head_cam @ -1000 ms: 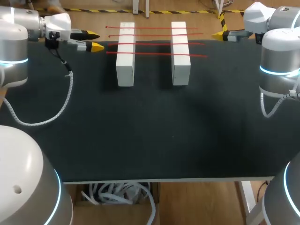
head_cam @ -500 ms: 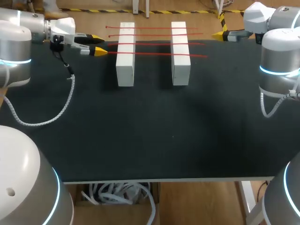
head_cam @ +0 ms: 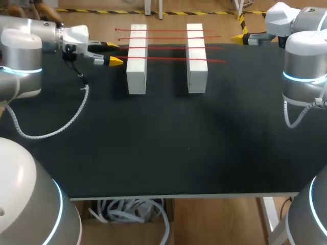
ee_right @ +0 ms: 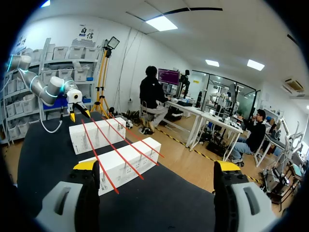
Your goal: Grab the tape and strap the tape.
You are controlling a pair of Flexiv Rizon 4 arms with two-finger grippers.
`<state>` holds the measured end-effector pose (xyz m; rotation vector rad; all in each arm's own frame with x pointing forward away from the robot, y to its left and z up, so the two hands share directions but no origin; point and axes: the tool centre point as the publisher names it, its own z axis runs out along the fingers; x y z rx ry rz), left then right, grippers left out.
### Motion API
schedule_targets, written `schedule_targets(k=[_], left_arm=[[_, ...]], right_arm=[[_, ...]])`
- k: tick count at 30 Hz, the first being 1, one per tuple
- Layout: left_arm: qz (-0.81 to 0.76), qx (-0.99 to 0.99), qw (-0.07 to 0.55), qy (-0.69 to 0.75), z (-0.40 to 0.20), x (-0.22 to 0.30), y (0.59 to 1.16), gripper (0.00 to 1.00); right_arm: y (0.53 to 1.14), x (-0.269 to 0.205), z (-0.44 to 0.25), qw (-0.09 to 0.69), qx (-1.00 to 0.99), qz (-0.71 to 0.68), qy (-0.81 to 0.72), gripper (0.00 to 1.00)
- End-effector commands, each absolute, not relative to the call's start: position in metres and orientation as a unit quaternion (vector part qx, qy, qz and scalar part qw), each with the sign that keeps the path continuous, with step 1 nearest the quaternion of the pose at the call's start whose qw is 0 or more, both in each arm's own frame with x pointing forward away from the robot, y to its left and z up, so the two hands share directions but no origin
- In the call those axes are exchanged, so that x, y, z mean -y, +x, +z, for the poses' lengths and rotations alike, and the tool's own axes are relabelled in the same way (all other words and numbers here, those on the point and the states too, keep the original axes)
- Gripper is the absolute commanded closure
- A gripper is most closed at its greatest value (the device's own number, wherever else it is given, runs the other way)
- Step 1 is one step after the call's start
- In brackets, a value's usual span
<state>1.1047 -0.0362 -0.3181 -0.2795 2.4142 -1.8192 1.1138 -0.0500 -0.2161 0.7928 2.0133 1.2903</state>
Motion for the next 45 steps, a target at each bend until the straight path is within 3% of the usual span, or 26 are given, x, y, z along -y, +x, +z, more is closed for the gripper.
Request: schedule_targets(k=[1,23,39,41,45], left_arm=[[-0.605,-0.791,0.042,-0.079,-0.327,0.036,1.112,0.50],[-0.624,-0.776,0.044,-0.083,-0.330,0.038,1.097,0.49],[-0.618,-0.782,0.044,-0.073,-0.331,0.031,1.092,0.54],[-0.619,-0.781,0.046,-0.074,-0.330,0.030,1.092,0.56],[-0.621,-0.780,0.045,-0.071,-0.329,0.030,1.094,0.73]], right_arm=[[1.114,0.050,-0.216,0.306,-0.761,0.488,0.300,0.00],[1.114,0.050,-0.216,0.306,-0.761,0.488,0.300,0.00],[1.114,0.050,-0.216,0.306,-0.761,0.488,0.300,0.00],[1.114,0.050,-0.216,0.306,-0.761,0.488,0.300,0.00],[1.114,0.050,-0.216,0.306,-0.761,0.488,0.300,0.00]])
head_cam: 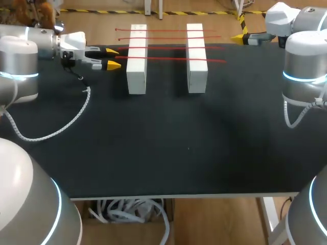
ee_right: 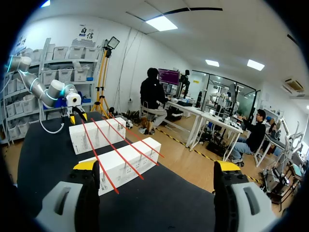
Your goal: Grab the tape and strap the tape.
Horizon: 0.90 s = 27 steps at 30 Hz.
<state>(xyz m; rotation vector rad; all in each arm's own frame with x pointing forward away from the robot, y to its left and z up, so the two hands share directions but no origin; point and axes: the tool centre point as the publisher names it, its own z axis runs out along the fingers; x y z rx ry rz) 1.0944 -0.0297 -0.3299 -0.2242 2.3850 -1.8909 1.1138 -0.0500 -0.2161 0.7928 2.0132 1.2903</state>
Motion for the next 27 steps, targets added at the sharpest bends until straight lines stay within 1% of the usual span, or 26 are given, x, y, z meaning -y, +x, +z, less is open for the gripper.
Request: schedule_targets(k=[1,2,3,4,5,6,11,12,18,27], left_arm=[[-0.621,-0.780,0.045,-0.070,-0.328,0.030,1.094,0.85],[-0.621,-0.780,0.045,-0.070,-0.328,0.030,1.094,0.91],[-0.620,-0.780,0.045,-0.069,-0.328,0.030,1.094,0.91],[-0.620,-0.781,0.043,-0.067,-0.328,0.030,1.094,0.84],[-0.621,-0.780,0.042,-0.065,-0.327,0.031,1.094,0.85],[-0.622,-0.780,0.042,-0.065,-0.327,0.031,1.094,1.00],[-0.621,-0.779,0.045,-0.067,-0.326,0.031,1.095,0.99],[-0.621,-0.780,0.045,-0.066,-0.326,0.031,1.095,1.00],[-0.620,-0.781,0.042,-0.059,-0.322,0.033,1.096,1.00],[-0.634,-0.771,0.036,-0.048,-0.306,0.035,1.094,1.00]], right_arm=[[1.114,0.050,-0.216,0.306,-0.761,0.488,0.300,0.00],[1.114,0.050,-0.216,0.306,-0.761,0.488,0.300,0.00],[1.114,0.050,-0.216,0.306,-0.761,0.488,0.300,0.00],[1.114,0.050,-0.216,0.306,-0.761,0.488,0.300,0.00],[1.114,0.050,-0.216,0.306,-0.761,0.488,0.300,0.00],[1.114,0.050,-0.216,0.306,-0.761,0.488,0.300,0.00],[1.114,0.050,-0.216,0.306,-0.761,0.488,0.300,0.00],[1.114,0.050,-0.216,0.306,-0.761,0.488,0.300,0.00],[1.114,0.050,-0.216,0.306,-0.761,0.488,0.300,0.00],[1.114,0.050,-0.216,0.306,-0.761,0.488,0.300,0.00]])
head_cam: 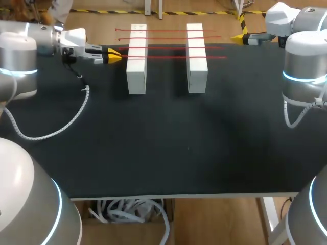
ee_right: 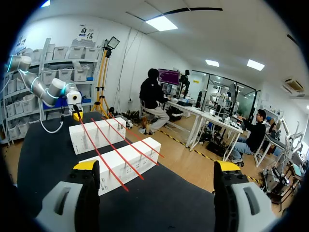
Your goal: Grab the tape and strap the tape.
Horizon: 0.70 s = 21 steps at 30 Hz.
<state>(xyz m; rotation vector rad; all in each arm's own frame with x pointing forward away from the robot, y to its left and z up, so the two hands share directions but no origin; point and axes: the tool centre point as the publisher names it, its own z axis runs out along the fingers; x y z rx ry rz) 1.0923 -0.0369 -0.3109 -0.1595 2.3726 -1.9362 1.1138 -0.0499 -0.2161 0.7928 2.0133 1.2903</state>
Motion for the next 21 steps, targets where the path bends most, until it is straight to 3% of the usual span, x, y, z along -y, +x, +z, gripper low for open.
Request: schedule_targets(k=[1,9,21], left_arm=[[-0.636,-0.769,0.038,-0.048,-0.304,0.035,1.094,1.00],[-0.661,-0.744,0.056,-0.081,-0.289,0.037,1.094,1.00],[-0.681,-0.728,0.076,-0.017,-0.242,0.049,1.095,1.00]], right_arm=[[1.114,0.050,-0.216,0.306,-0.761,0.488,0.300,0.00],[1.114,0.050,-0.216,0.306,-0.761,0.488,0.300,0.00],[1.114,0.050,-0.216,0.306,-0.761,0.488,0.300,0.00]])
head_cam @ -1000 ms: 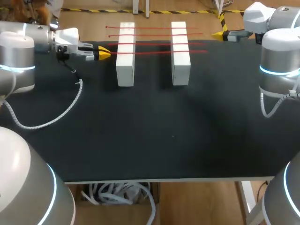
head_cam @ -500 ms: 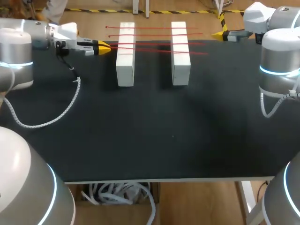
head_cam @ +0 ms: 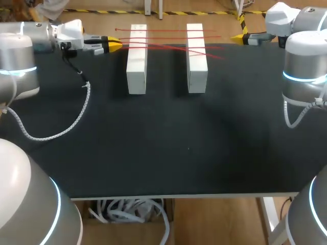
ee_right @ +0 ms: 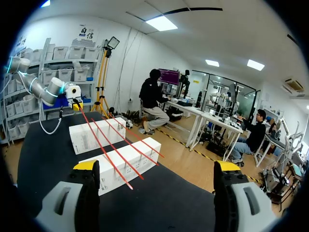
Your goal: Grab the tape and strap the tape.
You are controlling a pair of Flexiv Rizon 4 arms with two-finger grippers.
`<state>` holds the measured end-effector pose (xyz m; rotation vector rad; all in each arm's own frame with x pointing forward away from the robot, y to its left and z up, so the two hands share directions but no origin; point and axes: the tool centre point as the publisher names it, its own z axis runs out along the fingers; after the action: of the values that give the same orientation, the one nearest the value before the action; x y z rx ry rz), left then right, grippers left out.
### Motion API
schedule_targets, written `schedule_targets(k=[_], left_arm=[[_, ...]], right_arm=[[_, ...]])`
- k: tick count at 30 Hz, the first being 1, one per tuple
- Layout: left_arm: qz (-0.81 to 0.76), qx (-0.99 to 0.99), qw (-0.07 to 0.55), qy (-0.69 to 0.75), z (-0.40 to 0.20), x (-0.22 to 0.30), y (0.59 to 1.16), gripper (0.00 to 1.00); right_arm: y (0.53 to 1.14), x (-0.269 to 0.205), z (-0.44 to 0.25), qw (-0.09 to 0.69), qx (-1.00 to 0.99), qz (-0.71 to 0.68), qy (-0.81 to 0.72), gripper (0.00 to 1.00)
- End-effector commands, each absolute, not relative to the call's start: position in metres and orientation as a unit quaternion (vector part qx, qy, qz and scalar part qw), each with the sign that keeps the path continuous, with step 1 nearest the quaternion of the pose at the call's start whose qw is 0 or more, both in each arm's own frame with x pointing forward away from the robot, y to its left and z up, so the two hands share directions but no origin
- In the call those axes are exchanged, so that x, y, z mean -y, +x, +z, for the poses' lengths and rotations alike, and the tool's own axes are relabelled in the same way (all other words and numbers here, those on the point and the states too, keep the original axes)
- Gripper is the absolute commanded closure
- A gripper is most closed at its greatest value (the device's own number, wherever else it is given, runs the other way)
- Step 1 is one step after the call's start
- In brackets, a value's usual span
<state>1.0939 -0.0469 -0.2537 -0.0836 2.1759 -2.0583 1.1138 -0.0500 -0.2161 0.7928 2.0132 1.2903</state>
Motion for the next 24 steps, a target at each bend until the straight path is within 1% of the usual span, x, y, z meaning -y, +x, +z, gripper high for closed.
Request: schedule_targets(k=[1,6,13,16,21,24], left_arm=[[-0.683,-0.726,0.079,-0.008,-0.238,0.050,1.095,1.00],[-0.690,-0.717,0.102,-0.003,-0.221,0.054,1.101,1.00],[-0.714,-0.692,0.104,-0.002,-0.206,0.055,1.107,1.00],[-0.718,-0.689,0.098,0.006,-0.203,0.056,1.107,1.00],[-0.733,-0.676,0.067,0.041,-0.195,0.057,1.104,1.00],[-0.734,-0.675,0.063,0.052,-0.189,0.057,1.103,1.00]], right_arm=[[1.114,0.050,-0.216,0.306,-0.761,0.488,0.300,0.00],[1.114,0.050,-0.216,0.306,-0.761,0.488,0.300,0.00],[1.114,0.050,-0.216,0.306,-0.761,0.488,0.300,0.00],[1.114,0.050,-0.216,0.306,-0.761,0.488,0.300,0.00],[1.114,0.050,-0.216,0.306,-0.761,0.488,0.300,0.00],[1.114,0.050,-0.216,0.306,-0.761,0.488,0.300,0.00]])
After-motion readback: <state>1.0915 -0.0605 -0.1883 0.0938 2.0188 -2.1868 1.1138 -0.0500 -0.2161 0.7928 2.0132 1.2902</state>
